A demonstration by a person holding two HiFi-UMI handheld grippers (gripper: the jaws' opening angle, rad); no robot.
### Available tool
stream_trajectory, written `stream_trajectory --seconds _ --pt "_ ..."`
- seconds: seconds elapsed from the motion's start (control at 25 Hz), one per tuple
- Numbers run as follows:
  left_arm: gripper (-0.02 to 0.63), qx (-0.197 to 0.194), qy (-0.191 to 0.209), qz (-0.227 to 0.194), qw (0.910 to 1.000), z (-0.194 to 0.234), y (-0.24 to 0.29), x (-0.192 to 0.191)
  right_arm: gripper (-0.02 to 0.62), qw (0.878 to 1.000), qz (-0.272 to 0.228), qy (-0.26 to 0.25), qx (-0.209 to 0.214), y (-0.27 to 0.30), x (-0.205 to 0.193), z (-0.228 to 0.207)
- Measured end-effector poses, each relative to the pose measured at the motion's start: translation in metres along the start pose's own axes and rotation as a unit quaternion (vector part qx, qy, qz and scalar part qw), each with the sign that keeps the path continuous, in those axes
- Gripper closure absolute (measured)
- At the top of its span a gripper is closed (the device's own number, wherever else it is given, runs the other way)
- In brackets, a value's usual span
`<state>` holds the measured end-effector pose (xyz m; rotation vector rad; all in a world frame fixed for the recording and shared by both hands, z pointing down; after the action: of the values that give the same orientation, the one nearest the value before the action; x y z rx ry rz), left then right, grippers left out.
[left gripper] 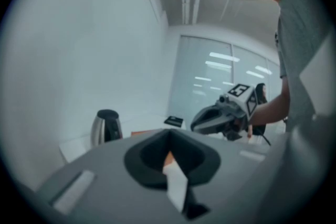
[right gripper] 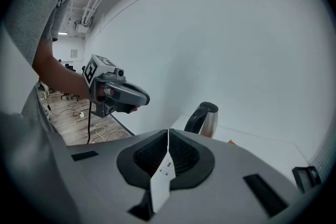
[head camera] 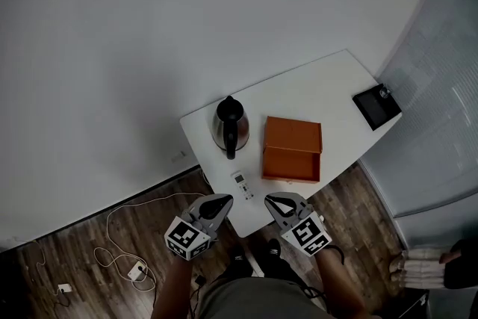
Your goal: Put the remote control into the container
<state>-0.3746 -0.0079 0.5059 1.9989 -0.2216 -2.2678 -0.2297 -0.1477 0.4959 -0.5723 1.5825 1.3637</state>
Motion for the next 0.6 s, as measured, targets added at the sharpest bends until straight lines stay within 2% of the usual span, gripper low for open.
stream_trajectory --seconds 0.12,0.32,0.56,0.6 --pt "0.606 0.013 -0.009 0.018 0.9997 -0.005 0.002 -0.008 0.578 1.0 0.005 0.011 0.015 -0.001 -0.013 -0.003" --pt "0.606 0.02 -0.014 0.059 0.9979 -0.012 0.016 -0.026 0.578 0.998 -0.016 0.046 0.034 -0.005 -0.025 -0.017" --pt "0.601 -0.017 0.036 0.132 0.9904 -0.029 0.041 -0.059 0.578 0.998 -0.002 0.052 0.039 -0.011 -0.046 -0.026" --pt "0.568 -0.025 0.047 0.148 0.9875 -0.033 0.045 -0.067 0.578 0.997 0.0 0.059 0.039 -0.014 -0.052 -0.027"
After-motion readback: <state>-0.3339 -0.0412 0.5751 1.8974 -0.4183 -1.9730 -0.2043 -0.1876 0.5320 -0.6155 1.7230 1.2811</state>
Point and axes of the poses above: the fingertips, and each gripper's own axes: y forward along the fingers, z to its left, x out of its top, the point moved 8 cm from there along -y, backward along the fingers, and after that the axes turned 11 degrees about x, right-handed, at the moved point
